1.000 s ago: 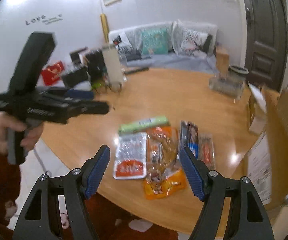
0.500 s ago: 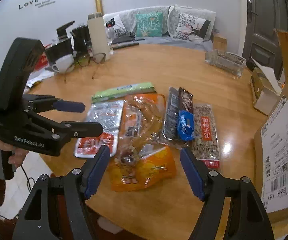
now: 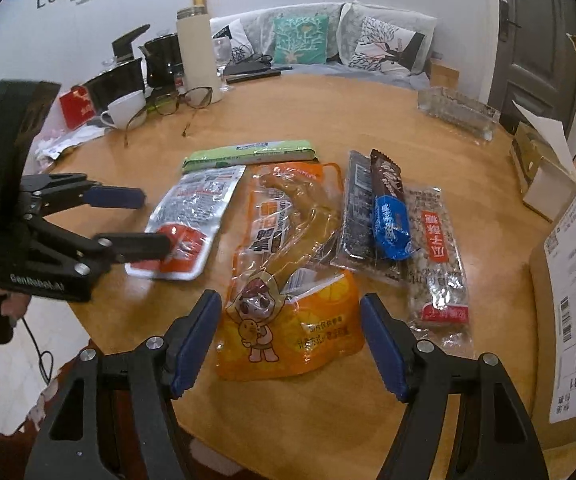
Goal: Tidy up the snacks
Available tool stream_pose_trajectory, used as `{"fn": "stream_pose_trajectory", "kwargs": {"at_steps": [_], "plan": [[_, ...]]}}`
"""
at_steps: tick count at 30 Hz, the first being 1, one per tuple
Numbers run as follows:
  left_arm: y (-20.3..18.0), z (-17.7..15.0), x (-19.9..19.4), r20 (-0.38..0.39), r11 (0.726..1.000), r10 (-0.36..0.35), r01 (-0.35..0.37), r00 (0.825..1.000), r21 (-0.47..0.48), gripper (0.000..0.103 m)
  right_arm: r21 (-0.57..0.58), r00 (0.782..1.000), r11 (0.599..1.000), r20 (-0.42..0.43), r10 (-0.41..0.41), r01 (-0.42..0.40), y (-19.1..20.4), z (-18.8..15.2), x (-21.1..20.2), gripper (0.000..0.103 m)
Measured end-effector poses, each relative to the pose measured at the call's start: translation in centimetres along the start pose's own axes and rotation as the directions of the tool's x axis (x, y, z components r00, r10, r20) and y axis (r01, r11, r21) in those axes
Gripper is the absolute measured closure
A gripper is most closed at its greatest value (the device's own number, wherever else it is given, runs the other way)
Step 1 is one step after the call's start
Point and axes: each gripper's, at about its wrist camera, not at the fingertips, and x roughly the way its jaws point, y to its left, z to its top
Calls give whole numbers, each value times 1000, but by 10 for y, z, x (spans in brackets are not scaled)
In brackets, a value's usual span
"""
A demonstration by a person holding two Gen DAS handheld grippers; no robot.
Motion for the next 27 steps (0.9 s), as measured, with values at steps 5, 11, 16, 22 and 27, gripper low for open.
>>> {"fn": "stream_pose_trajectory", "kwargs": {"at_steps": [5, 11, 16, 22, 27], "plan": [[13, -3, -4, -25, 999, -1, 0, 1000, -49, 32, -2, 1000, 1000, 0, -1, 1, 5, -1, 0, 34], [-5, 13, 6, -34, 991, -82, 78, 996, -105, 26, -2, 1000, 1000, 0, 1, -1, 6, -1, 0, 33], [-24, 29, 18, -47, 996, -32, 28, 998, -89, 26, -8, 1000, 1000, 3, 4, -4, 7, -1, 0, 33], [-36, 34, 27, -40, 997, 61, -62, 997, -42, 27, -14, 1000, 1000, 10, 3, -3, 7, -1, 2, 32], [-33, 26, 20, -19, 1000, 4, -3, 1000, 2, 33, -11, 999, 1000, 32, -5, 5, 9, 0, 5, 34]]}}
